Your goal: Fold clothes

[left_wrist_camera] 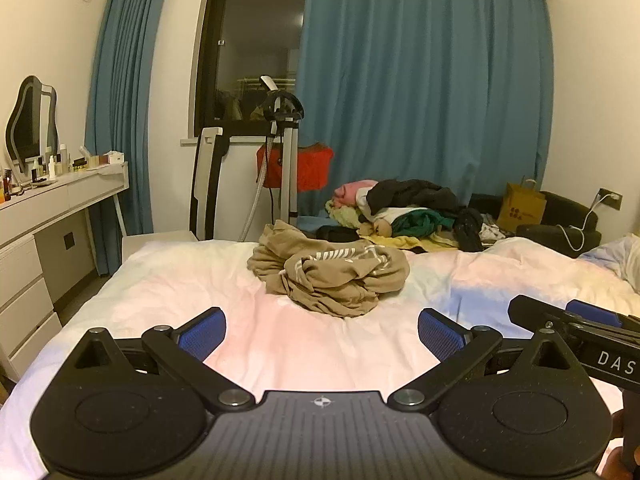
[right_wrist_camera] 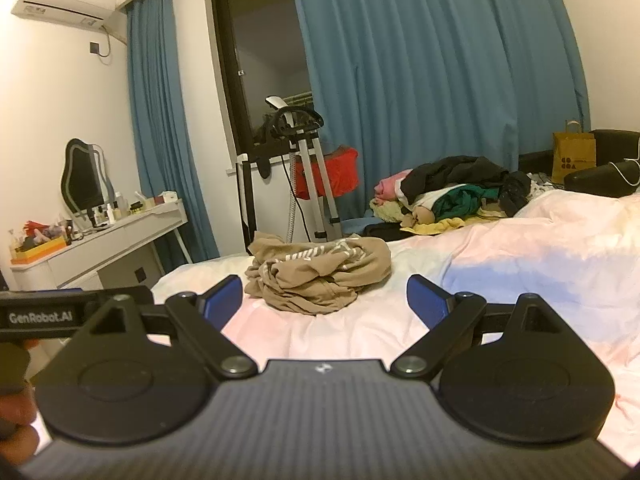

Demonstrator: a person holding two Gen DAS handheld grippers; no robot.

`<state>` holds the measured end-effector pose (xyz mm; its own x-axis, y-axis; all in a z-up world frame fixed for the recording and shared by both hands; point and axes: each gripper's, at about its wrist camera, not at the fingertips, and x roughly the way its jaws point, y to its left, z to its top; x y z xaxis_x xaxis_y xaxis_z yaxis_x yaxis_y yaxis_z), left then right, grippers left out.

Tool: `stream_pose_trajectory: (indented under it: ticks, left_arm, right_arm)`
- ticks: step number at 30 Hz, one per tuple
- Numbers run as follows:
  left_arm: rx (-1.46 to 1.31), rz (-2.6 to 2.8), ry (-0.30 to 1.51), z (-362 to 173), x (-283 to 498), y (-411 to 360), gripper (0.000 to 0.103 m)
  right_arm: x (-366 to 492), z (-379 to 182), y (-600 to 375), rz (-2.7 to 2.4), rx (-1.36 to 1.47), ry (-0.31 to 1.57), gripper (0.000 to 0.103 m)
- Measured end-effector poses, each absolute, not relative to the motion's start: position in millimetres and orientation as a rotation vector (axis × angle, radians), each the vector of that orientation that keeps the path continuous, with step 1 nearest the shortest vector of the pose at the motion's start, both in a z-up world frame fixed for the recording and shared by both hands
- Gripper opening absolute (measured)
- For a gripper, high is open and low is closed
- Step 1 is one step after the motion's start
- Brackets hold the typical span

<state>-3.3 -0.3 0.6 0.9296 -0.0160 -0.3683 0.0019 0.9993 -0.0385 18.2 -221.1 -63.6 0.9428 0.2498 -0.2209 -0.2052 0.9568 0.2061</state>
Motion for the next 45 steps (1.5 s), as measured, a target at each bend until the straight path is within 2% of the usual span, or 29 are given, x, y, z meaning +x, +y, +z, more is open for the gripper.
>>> stream_pose_trajectory:
  ticks: [17,37,45]
  left_arm:
    - [0.012,0.007,0.349,-4.3,-19.5,-0.8,0.103]
    - [0.011,-0.018,0.340,-6.9,-29.4,2.1,0.103]
    - [0.000,-0.055,0.410,-4.5,-0.3,-3.0,0.103]
  right_arm:
    - [14.3,-71.6,-221.9,0.240,0.184,0.221,0.091]
    - [-0.3,-51.0,-211.1,0.156,0.260,0.209,0.090]
    - [24.9,-32.4,-229.2,0.157,0.373,0.218,0.090]
